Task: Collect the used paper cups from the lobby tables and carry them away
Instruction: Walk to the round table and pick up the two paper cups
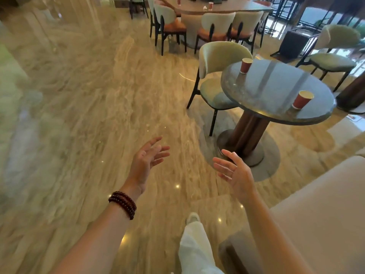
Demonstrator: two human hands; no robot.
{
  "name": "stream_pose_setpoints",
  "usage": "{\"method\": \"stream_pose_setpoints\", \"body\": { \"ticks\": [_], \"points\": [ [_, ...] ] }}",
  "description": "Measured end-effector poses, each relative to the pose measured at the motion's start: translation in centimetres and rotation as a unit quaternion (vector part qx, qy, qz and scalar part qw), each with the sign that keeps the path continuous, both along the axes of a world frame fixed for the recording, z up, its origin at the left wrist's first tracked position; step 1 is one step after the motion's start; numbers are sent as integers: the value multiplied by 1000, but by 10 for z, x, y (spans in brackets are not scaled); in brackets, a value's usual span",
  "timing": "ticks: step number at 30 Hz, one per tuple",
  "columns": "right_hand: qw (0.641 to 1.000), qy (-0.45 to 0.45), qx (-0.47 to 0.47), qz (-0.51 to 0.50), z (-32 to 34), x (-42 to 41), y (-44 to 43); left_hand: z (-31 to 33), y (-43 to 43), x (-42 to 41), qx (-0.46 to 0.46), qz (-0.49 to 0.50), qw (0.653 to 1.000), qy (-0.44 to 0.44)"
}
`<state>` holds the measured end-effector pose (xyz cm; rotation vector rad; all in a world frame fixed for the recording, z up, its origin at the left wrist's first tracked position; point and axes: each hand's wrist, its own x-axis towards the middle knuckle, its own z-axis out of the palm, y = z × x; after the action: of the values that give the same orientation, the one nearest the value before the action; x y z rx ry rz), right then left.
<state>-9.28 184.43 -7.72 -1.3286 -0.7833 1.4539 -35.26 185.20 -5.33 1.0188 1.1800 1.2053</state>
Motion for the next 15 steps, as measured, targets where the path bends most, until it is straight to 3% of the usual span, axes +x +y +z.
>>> {"method": "stream_pose_setpoints", "body": {
  "ticks": [15],
  "points": [
    [997, -44, 25, -54, 27, 104, 259, 23, 279, 100, 14, -28, 999, -19]
  ]
}}
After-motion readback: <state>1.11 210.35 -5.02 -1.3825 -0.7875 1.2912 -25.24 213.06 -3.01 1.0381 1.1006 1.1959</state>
